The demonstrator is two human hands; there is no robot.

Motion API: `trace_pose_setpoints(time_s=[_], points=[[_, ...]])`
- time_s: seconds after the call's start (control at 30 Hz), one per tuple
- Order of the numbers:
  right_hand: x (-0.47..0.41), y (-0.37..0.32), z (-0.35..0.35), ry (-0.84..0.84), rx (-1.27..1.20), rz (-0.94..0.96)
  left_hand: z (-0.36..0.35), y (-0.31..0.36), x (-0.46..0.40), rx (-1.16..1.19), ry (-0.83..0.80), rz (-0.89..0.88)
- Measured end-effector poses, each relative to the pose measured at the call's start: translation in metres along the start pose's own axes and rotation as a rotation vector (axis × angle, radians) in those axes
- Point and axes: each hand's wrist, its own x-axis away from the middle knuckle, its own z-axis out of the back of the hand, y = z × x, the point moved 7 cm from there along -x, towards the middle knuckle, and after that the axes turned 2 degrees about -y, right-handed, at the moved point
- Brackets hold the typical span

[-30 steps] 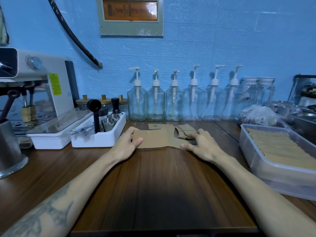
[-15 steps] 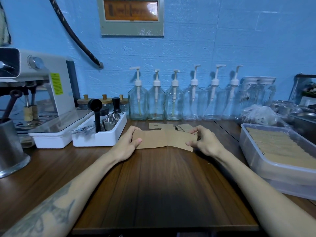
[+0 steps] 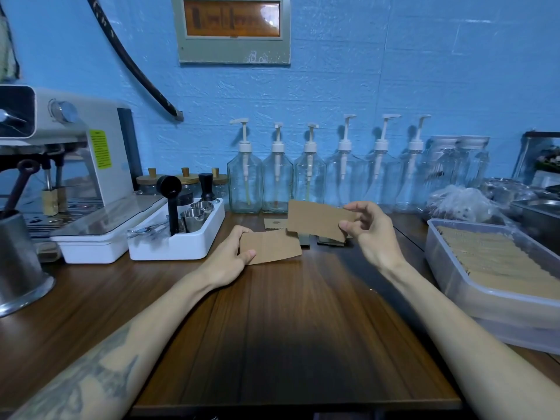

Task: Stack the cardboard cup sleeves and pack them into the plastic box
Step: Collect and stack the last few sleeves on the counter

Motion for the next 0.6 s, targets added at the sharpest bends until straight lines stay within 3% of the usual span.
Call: trace_pose_setpoints(time_s=[0.17,0.3,0.6], points=[[0.002,-0.017,0.013,0.120,-0.152,0.102,0.001,0.000,-0.001,0.011,0.025,0.003],[0.008,-0.026,0.000,0.082,-0.060,0.179,0.001,0.000,-0.001,0.003,0.021,-0.009],[0.019,0.001,-0.055,-0.385,0.293,0.141,-0.001,0.000,-0.001,-0.030,-0.014,-0.040]])
